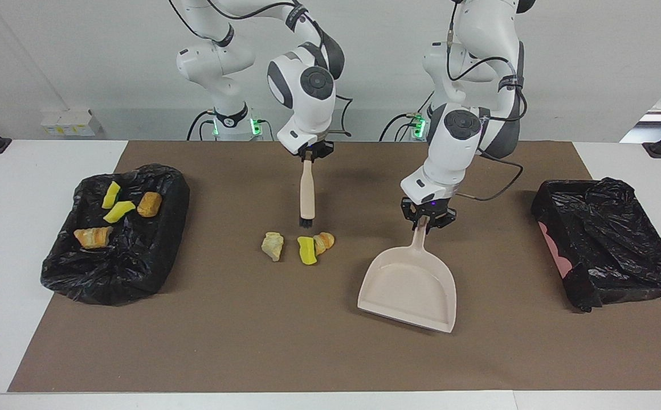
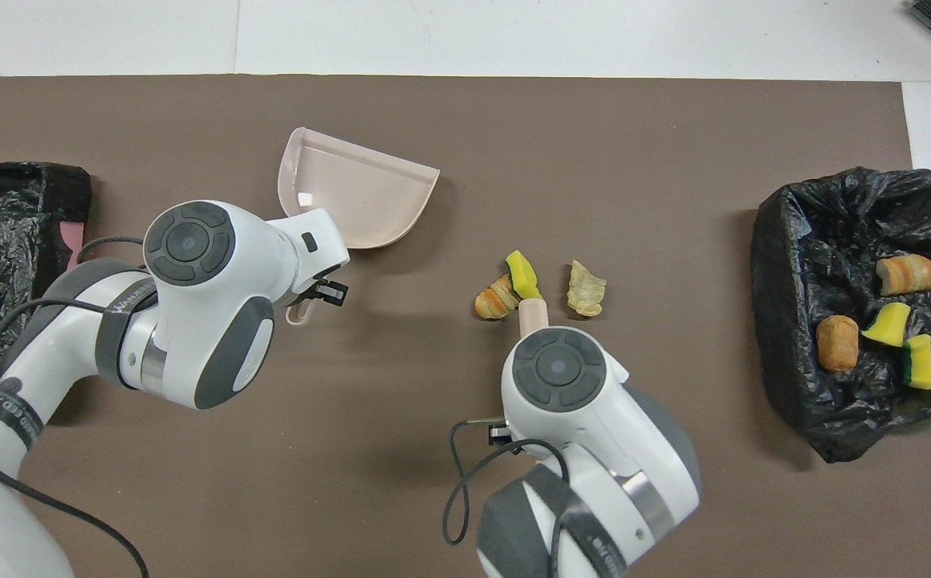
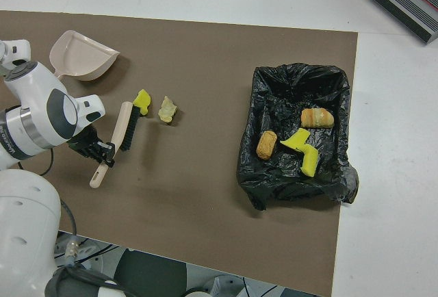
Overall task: Sweep and dump trash in bin
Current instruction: 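Grasp the brush with the right gripper and move it toward the scraps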
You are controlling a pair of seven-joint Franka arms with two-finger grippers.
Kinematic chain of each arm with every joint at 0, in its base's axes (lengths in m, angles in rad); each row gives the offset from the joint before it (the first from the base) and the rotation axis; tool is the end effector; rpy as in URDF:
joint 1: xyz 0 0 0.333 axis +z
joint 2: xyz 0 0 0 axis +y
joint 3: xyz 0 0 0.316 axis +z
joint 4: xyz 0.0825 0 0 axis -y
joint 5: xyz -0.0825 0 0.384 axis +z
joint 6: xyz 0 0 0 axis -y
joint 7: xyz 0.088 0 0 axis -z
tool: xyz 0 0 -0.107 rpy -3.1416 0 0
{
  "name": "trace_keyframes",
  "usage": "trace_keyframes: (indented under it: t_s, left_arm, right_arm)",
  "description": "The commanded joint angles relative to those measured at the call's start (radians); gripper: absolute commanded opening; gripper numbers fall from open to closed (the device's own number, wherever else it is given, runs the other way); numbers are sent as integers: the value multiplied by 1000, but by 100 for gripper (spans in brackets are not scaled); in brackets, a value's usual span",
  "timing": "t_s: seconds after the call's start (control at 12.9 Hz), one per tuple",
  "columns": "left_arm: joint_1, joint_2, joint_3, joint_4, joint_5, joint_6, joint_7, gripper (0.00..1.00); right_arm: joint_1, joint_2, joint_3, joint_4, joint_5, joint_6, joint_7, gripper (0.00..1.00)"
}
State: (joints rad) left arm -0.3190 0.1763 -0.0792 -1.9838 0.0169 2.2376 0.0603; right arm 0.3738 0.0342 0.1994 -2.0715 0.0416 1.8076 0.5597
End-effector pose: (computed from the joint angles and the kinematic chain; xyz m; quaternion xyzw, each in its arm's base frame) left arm 0.5517 -0.2300 0.3852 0.9722 -0.2310 0.0385 0.0066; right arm 0.4339 0.2836 0.3935 0.9887 -0.0007 -0.1372 0.0604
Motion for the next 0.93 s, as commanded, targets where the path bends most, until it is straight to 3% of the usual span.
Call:
trace_keyframes:
  t_s: [0.0, 0.31, 0.54, 0.85]
  left_arm:
    - [26, -18, -8, -6, 23, -42, 155, 0]
    - [34, -26, -10, -9, 25, -85, 468, 0]
    - [40, -29, -8, -17, 26, -90, 527, 0]
    - [48, -31, -8, -21, 74, -90, 694, 0]
  right_arm:
    - [-111, 42, 11, 25, -96, 7, -127, 0]
    - [-214, 62, 11, 25, -209, 62, -204, 0]
    - [-295, 62, 14, -16, -206, 119, -306, 0]
    - [-267, 69, 15, -48, -169, 160, -277, 0]
